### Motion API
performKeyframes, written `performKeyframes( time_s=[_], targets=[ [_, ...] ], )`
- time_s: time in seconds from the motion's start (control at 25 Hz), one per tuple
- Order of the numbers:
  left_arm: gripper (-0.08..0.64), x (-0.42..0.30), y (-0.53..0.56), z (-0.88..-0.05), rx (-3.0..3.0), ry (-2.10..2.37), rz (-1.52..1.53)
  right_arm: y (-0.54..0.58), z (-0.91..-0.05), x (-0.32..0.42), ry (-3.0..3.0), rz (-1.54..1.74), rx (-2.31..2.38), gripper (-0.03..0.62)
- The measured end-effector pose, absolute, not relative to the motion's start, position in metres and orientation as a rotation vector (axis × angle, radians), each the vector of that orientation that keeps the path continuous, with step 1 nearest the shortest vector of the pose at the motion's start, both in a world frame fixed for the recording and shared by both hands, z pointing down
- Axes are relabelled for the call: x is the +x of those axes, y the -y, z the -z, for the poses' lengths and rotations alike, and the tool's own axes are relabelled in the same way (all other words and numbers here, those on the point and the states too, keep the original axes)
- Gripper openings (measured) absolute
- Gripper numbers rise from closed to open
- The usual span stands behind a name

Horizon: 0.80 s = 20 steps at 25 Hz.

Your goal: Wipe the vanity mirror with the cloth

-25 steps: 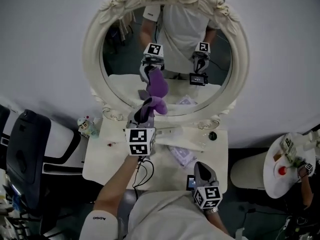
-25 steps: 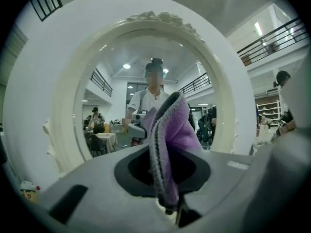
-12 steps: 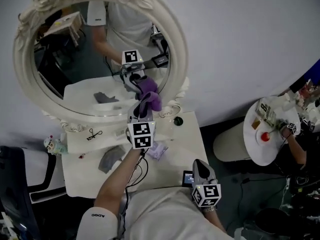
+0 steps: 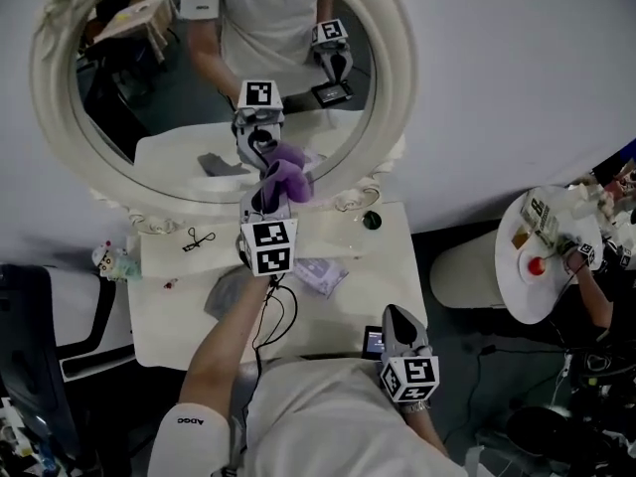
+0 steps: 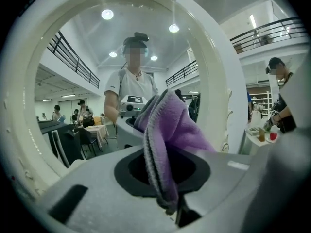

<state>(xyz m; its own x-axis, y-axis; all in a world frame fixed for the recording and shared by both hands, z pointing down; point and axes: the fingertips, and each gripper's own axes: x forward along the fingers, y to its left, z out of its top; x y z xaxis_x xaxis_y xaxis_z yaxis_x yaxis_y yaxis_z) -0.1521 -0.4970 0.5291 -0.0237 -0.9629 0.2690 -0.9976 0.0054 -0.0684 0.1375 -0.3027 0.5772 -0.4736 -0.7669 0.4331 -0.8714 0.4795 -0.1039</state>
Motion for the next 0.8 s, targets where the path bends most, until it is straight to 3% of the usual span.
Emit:
performKeyframes(
  time_s=[0.52, 0.8],
  targets=[
    [0.054, -0.342, 0.418, -0.541, 1.676, 2.339, -0.354, 0.295, -0.568, 0.032, 2.530, -0.377, 1.130, 0.008],
    [0.054, -0.370, 0.404, -0.528, 1.701, 2.391, -0.363, 0.288, -0.567, -0.001, 2.555, -0.338, 1.039, 0.008]
  ],
)
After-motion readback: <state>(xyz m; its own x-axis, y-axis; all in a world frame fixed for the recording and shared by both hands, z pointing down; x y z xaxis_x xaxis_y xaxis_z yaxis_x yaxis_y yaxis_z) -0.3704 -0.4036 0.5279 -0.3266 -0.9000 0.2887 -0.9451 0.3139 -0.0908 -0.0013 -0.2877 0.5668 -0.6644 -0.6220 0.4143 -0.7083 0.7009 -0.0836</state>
